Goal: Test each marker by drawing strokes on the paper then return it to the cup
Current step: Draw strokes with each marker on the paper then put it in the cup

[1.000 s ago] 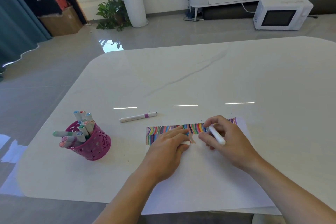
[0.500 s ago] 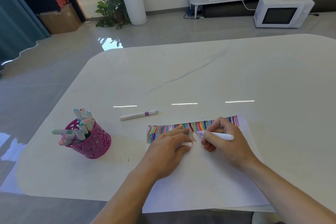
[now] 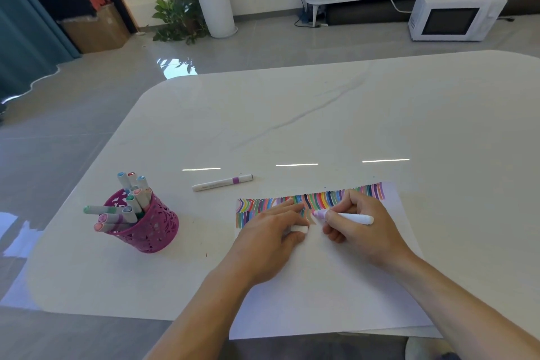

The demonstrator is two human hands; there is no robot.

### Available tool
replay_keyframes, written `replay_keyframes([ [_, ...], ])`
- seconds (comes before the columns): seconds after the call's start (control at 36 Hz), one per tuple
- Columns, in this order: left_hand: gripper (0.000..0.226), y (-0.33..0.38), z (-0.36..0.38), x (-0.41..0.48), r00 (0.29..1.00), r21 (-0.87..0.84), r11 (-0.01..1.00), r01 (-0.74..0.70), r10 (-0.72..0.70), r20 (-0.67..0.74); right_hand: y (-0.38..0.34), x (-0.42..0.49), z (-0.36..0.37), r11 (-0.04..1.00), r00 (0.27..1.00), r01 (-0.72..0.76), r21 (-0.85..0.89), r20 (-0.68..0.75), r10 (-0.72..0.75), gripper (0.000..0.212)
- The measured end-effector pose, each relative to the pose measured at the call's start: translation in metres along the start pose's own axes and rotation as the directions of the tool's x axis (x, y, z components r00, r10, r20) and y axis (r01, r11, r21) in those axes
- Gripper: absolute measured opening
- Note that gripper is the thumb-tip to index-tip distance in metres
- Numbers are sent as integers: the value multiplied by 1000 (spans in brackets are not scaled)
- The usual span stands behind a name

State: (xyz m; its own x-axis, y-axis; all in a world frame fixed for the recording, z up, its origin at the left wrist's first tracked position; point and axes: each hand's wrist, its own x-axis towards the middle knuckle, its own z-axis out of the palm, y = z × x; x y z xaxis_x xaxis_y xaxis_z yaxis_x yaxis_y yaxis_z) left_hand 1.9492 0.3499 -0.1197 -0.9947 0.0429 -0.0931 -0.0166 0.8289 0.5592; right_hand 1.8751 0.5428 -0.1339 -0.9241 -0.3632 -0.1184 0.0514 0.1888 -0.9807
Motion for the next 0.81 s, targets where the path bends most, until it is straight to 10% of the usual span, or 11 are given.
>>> replay_keyframes([
  [0.81,22,-6,0,1,999,-30,999,-15,14,-36,-13,4,-11,988,995,-89,127,-26,93,24],
])
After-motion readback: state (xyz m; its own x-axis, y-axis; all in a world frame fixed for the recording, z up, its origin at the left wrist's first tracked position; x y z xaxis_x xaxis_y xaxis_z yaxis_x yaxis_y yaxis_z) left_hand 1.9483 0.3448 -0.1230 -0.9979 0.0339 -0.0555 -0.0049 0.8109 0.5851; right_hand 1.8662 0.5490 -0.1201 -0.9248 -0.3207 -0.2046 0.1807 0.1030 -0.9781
